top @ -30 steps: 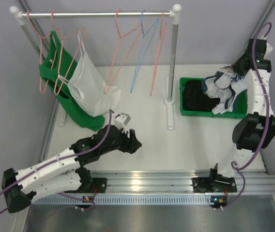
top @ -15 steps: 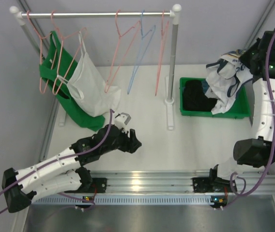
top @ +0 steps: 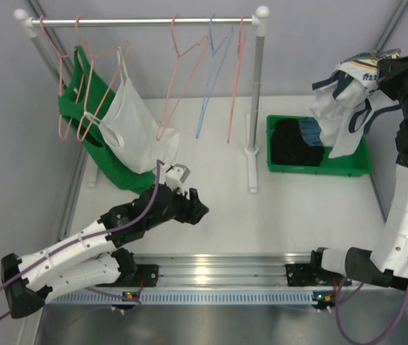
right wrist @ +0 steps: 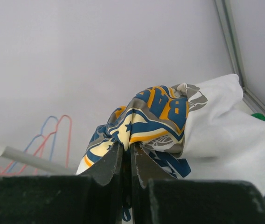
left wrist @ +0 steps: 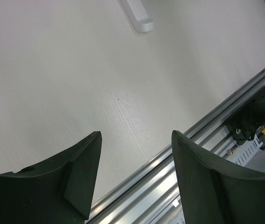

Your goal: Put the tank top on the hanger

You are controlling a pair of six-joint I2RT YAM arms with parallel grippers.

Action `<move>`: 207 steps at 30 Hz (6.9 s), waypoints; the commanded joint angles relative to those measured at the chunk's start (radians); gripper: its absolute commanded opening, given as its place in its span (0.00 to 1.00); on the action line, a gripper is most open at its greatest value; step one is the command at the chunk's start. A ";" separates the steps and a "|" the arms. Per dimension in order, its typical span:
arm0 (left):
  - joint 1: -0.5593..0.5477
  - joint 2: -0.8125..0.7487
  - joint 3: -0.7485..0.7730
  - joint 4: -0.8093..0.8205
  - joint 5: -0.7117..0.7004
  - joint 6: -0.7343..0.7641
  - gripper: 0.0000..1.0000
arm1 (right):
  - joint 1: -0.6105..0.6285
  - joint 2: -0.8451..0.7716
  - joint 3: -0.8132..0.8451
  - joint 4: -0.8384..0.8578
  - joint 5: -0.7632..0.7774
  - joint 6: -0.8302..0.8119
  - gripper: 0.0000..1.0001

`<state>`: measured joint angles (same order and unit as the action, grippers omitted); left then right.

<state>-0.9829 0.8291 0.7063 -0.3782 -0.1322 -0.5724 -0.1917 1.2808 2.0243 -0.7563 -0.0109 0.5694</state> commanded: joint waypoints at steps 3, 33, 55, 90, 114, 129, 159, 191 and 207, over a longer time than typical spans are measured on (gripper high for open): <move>-0.002 -0.042 0.051 -0.013 -0.043 0.020 0.67 | 0.015 -0.125 -0.042 0.031 -0.133 0.072 0.00; -0.002 -0.156 -0.108 0.005 -0.080 -0.118 0.69 | 0.865 -0.078 -1.063 0.365 0.022 0.198 0.62; -0.003 0.096 -0.255 0.282 0.043 -0.156 0.66 | 0.899 -0.587 -1.412 0.104 0.072 0.101 0.45; -0.003 0.139 -0.245 0.317 0.057 -0.187 0.66 | 1.006 -0.563 -1.359 0.126 0.262 0.038 0.00; -0.013 0.007 -0.255 0.614 0.299 -0.196 0.67 | 1.008 -0.262 -0.532 -0.172 0.247 -0.052 0.00; -0.348 0.162 -0.169 0.686 -0.211 -0.172 0.66 | 1.026 -0.175 -0.535 -0.146 0.261 -0.040 0.00; -0.405 0.564 0.005 0.922 -0.432 -0.250 0.65 | 1.032 -0.201 -0.605 -0.146 0.276 -0.036 0.00; -0.405 -0.031 0.113 0.351 -0.389 -0.038 0.00 | 1.032 -0.224 -0.417 -0.270 0.425 -0.095 0.00; -0.405 -0.052 0.626 0.102 -0.373 0.161 0.00 | 1.032 -0.057 0.106 -0.413 0.413 -0.178 0.00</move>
<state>-1.3838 0.7605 1.2533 -0.2619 -0.5274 -0.4744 0.8307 1.2060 2.0621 -1.1355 0.3756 0.4309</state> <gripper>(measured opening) 0.026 0.017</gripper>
